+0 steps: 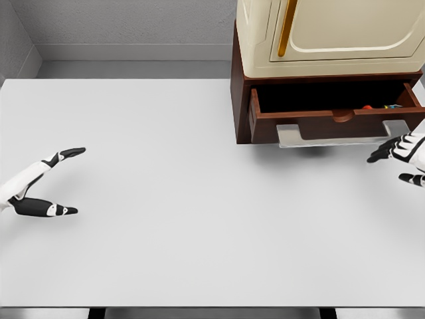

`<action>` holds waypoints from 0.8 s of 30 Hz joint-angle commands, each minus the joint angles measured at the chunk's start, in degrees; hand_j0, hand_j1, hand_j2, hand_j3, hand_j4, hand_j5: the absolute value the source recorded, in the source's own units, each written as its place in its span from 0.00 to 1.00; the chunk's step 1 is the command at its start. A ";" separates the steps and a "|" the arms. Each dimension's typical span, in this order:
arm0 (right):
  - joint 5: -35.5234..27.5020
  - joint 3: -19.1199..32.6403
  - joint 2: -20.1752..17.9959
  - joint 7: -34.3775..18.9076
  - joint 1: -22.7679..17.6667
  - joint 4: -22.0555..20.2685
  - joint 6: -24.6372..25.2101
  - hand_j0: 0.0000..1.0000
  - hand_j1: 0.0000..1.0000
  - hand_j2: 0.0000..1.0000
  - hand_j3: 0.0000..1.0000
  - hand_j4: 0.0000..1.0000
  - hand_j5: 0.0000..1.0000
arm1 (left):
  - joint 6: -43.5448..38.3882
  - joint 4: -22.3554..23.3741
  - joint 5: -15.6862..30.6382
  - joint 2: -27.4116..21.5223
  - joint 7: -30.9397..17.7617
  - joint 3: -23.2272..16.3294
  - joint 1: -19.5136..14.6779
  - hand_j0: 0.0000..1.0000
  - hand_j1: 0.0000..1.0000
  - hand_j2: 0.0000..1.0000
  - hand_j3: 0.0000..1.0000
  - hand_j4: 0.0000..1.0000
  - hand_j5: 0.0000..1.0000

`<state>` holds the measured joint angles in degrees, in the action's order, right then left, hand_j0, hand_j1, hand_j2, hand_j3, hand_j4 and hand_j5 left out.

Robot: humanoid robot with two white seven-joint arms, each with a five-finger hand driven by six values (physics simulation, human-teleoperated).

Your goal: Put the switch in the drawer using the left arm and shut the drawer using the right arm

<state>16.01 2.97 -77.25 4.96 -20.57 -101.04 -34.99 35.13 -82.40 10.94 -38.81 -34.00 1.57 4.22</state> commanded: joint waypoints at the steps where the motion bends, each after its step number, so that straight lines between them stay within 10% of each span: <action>1: -0.37 0.02 -0.18 0.05 0.00 -0.04 -0.01 0.73 0.73 0.73 0.73 0.73 0.73 | -0.13 -0.13 0.49 -0.12 -0.10 0.01 0.00 1.00 1.00 1.00 1.00 1.00 1.00; 20: 0.60 -1.39 5.09 -0.22 0.97 -0.04 -0.01 0.74 0.74 0.74 0.74 0.74 0.74 | -0.13 0.22 0.58 -0.12 -1.00 0.18 -0.18 1.00 1.00 1.00 1.00 1.00 1.00; 24: 1.13 -6.22 9.31 -0.31 6.94 0.05 -0.01 0.74 0.74 0.74 0.74 0.74 0.74 | -0.13 0.31 0.58 -0.12 -1.00 0.18 -0.09 1.00 1.00 1.00 1.00 1.00 1.00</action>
<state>17.61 -0.85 -69.62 4.54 -11.95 -101.03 -34.98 35.12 -82.08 11.04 -38.85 -35.00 1.74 4.04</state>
